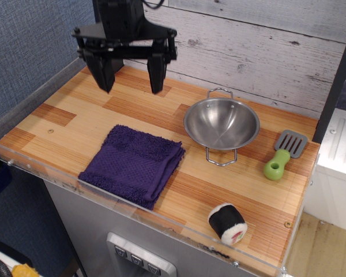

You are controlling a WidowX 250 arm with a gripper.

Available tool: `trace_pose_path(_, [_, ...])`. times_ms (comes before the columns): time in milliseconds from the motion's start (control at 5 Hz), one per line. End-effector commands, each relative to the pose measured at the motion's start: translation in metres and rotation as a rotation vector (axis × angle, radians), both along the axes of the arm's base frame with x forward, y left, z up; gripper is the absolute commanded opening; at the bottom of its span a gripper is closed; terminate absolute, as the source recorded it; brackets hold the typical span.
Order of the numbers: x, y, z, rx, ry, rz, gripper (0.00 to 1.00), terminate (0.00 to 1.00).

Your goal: Put the silver pot onto the purple rag.

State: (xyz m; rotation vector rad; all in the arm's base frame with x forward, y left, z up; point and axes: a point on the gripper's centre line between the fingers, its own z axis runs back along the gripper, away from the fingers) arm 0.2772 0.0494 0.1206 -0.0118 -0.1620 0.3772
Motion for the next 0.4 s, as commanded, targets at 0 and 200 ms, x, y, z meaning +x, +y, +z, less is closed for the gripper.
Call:
trace_pose_path(0, [0.029,0.001,-0.008,-0.002,-0.119,0.015,1.00,0.00])
trace_pose_path(200, [0.040,0.003,-0.018,-0.017,-0.153,0.005,1.00,0.00])
